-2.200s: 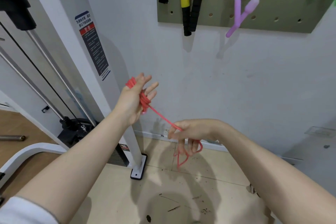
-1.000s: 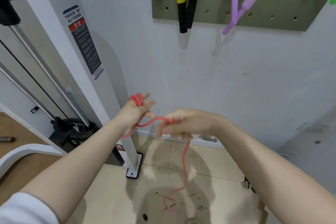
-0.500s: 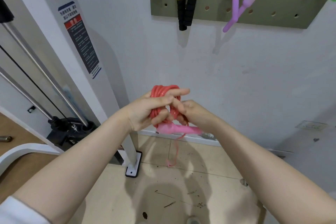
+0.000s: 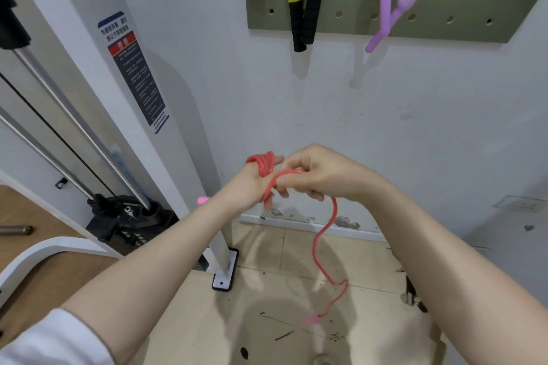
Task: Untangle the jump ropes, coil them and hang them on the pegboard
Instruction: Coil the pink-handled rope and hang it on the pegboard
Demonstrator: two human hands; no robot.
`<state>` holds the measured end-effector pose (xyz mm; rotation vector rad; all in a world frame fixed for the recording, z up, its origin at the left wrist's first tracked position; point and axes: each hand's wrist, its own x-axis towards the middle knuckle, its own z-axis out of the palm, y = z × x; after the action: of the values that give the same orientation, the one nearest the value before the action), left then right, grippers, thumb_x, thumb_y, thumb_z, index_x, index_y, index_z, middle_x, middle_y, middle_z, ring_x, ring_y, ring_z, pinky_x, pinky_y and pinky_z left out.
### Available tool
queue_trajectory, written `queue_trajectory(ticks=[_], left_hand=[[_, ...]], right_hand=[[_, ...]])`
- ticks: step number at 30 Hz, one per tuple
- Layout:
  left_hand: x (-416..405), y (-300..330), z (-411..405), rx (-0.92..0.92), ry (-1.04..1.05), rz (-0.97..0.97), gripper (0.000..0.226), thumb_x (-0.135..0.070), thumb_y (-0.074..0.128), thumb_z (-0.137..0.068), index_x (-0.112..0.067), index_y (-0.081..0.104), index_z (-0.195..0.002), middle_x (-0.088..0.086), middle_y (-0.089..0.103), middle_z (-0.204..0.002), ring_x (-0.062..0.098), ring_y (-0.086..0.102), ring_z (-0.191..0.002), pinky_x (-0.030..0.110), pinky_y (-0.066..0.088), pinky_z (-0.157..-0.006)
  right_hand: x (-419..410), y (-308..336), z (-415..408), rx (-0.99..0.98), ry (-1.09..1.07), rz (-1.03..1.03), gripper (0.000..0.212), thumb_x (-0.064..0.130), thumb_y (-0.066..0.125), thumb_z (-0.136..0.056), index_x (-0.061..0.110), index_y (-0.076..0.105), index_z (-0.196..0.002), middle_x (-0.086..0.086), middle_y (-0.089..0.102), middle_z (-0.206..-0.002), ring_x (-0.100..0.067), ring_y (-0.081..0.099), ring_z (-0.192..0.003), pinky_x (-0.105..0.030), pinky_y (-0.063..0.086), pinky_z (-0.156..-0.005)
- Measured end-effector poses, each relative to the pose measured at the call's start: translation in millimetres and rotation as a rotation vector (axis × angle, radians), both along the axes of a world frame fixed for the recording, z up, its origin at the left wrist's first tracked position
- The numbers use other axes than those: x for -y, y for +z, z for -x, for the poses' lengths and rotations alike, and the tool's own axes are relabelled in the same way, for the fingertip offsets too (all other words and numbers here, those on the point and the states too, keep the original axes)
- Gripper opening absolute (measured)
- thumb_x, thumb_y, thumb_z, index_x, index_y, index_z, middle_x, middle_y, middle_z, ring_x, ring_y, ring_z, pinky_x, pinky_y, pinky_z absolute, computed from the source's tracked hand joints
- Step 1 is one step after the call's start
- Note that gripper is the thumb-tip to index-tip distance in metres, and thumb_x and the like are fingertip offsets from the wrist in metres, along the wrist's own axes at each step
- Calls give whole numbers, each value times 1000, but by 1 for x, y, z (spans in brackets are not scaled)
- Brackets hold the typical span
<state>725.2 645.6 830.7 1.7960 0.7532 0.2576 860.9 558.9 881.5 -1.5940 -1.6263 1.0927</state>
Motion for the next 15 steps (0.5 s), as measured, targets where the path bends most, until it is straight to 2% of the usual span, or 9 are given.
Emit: queue_trajectory(ticks=[1, 2, 4, 6, 8, 10, 11, 13, 15], left_hand=[[4, 6, -1, 1, -30, 111, 60, -50, 29, -97, -2, 60, -81, 4, 60, -57, 6, 40, -32, 25, 34, -45], [7, 10, -4, 36, -61, 255, 79, -58, 10, -95, 1, 57, -72, 3, 51, -41, 10, 32, -29, 27, 31, -49], [6, 13, -8, 119, -158, 461, 98, -67, -8, -86, 1, 62, -85, 2, 45, -33, 10, 25, -27, 29, 31, -51], [6, 15, -6, 174, -395, 598, 97, -76, 7, -81, -1, 65, -103, -1, 48, -36, 6, 26, -25, 26, 31, -49], [9, 21, -3, 269, -677, 674, 76, -72, 35, -82, -9, 68, -108, -6, 54, -43, 0, 30, -27, 19, 39, -50], [11, 26, -3, 374, -775, 601, 51, -60, 51, -83, -21, 70, -109, -10, 58, -52, -2, 32, -30, 13, 41, -52], [12, 30, -3, 424, -703, 559, 48, -55, 58, -80, -20, 69, -111, -6, 59, -55, -2, 35, -31, 12, 41, -51], [11, 36, -5, 550, -404, 531, 50, -43, 70, -75, -12, 66, -114, 2, 58, -57, 3, 43, -30, 15, 44, -48], [7, 34, -9, 653, -83, 474, 35, -26, 63, -83, -7, 59, -112, 0, 57, -55, 6, 48, -35, 17, 48, -50]], right_hand=[[-1, 4, -5, -83, -58, -63, 15, 10, 61, -88, 6, 64, -73, 8, 47, -43, -7, 35, -40, -18, 30, -41], [-2, 6, -9, -147, -116, -109, 15, 8, 62, -87, 5, 63, -72, 8, 46, -40, -6, 33, -38, -17, 28, -40], [-6, 3, -18, -185, -235, -172, 16, 9, 67, -83, 6, 60, -69, 11, 41, -37, -5, 29, -35, -16, 24, -39], [-9, -7, -25, -203, -359, -211, 22, 13, 70, -80, 10, 57, -63, 13, 34, -37, -5, 26, -37, -17, 23, -40], [-11, -20, -30, -280, -458, -218, 29, 18, 68, -83, 13, 53, -58, 12, 36, -40, -6, 28, -41, -19, 24, -43], [-10, -34, -31, -337, -478, -170, 33, 24, 64, -85, 15, 50, -57, 9, 38, -44, -7, 29, -43, -20, 25, -44], [-8, -42, -29, -336, -451, -123, 30, 26, 63, -84, 16, 50, -58, 7, 39, -46, -6, 29, -43, -19, 24, -43], [-3, -61, -20, -328, -330, -17, 27, 20, 53, -90, 14, 51, -63, 7, 42, -45, -5, 30, -40, -18, 23, -40], [2, -76, -9, -259, -253, 71, 32, 12, 41, -97, 14, 52, -67, 6, 47, -46, -6, 34, -36, -18, 26, -38]])
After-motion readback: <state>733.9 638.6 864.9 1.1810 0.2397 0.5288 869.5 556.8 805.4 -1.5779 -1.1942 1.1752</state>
